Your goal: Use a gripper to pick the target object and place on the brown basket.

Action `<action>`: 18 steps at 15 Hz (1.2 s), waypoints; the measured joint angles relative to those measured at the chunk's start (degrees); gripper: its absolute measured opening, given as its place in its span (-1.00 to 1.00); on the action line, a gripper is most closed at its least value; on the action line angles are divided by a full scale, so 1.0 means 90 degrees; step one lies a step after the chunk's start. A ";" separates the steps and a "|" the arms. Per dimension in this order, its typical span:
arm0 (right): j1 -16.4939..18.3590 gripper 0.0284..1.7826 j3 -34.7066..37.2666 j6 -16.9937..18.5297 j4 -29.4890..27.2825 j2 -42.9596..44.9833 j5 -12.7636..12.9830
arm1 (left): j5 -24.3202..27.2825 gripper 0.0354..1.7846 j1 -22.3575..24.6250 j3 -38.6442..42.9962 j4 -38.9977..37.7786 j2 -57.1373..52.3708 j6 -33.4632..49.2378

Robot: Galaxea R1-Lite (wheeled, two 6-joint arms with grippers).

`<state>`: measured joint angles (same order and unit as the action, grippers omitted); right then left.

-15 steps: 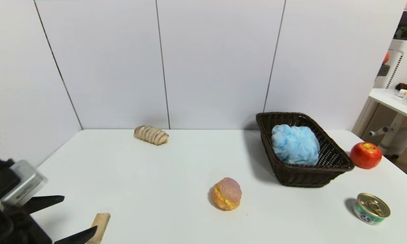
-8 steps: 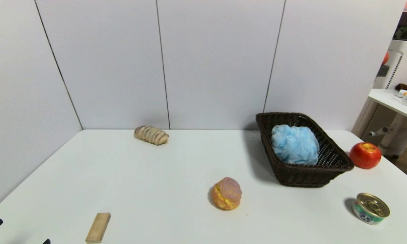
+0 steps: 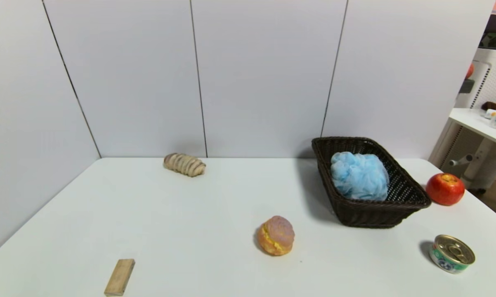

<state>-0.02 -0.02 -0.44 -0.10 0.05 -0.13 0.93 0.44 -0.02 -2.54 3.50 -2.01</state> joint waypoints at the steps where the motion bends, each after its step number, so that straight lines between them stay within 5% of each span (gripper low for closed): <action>1: 0.0000 0.90 0.0000 0.0003 0.0000 0.0000 -0.0003 | -0.0058 0.89 0.0005 0.0003 0.0255 -0.0145 0.0099; 18: 0.0003 0.90 -0.0003 0.0015 0.0000 0.0000 0.0004 | -0.0073 0.89 0.0012 0.0003 0.0312 -0.0404 0.0175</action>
<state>0.00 -0.05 -0.30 -0.10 0.05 -0.10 0.27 0.55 0.00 0.27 -0.13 -0.44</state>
